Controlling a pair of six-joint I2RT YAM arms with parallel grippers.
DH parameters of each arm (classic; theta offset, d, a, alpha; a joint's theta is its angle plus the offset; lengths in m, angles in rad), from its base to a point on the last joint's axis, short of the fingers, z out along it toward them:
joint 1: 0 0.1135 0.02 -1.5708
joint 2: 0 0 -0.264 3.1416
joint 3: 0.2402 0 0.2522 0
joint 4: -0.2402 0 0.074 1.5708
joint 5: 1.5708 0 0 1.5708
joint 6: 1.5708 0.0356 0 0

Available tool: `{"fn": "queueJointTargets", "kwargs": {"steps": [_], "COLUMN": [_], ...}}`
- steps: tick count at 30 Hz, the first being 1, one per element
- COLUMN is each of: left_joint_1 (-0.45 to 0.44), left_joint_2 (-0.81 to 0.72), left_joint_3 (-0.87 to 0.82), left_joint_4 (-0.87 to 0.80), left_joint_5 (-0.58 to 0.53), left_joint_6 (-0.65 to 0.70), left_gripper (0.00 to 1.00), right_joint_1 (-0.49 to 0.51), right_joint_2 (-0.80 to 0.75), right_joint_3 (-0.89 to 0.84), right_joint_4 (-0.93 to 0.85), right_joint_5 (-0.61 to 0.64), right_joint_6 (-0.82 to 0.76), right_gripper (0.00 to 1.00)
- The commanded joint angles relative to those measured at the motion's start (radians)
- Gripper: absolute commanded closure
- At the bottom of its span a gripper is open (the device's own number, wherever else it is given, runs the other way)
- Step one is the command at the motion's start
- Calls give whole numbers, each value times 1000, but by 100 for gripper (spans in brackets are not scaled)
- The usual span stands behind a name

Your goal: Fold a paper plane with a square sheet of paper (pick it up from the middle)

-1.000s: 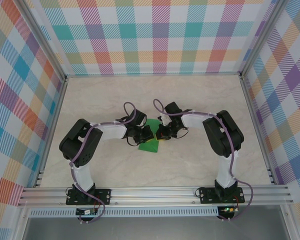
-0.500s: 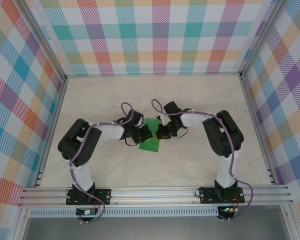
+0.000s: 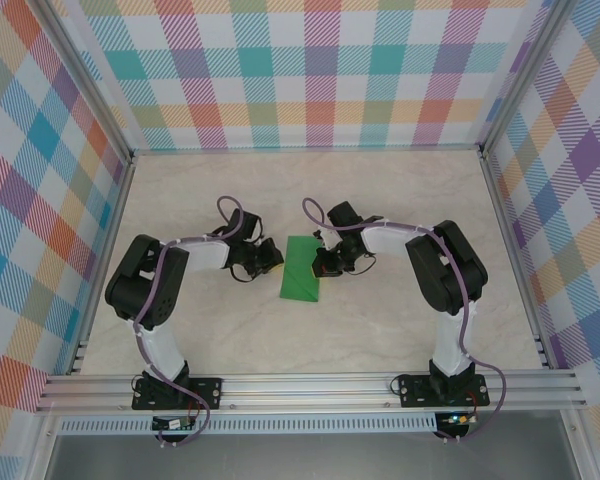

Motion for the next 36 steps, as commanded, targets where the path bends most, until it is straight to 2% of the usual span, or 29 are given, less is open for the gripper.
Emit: {"fn": "queueJointTargets", "kwargs": {"steps": [1, 7, 11, 16, 22, 30, 36], "left_joint_1": [29, -19, -91, -129, -140, -141, -141], "left_joint_2": [-85, -166, -121, -46, 22, 47, 47], "left_joint_3": [-16, -82, -77, -58, -46, -67, -91], "left_joint_4": [-20, 94, 130, 163, 143, 30, 2], "left_joint_5": [-44, 5, 22, 37, 48, -18, -53], "left_joint_6": [20, -41, -63, -84, -83, -44, -43], "left_gripper": [93, 93, 93, 94, 95, 98, 99], "right_joint_1": [-11, -11, -11, -11, -11, -1, 75], "right_joint_2": [47, 48, 41, 21, -9, -115, -234], "right_joint_3": [-14, -5, -10, -5, 15, 55, -62], "right_joint_4": [-106, -111, -114, -108, -99, -96, -44], "right_joint_5": [109, 92, 73, 37, -16, -82, 32], "right_joint_6": [-26, -20, -14, -24, -22, 25, 202], "right_gripper": [98, 98, 98, 97, 97, 96, 95]}}
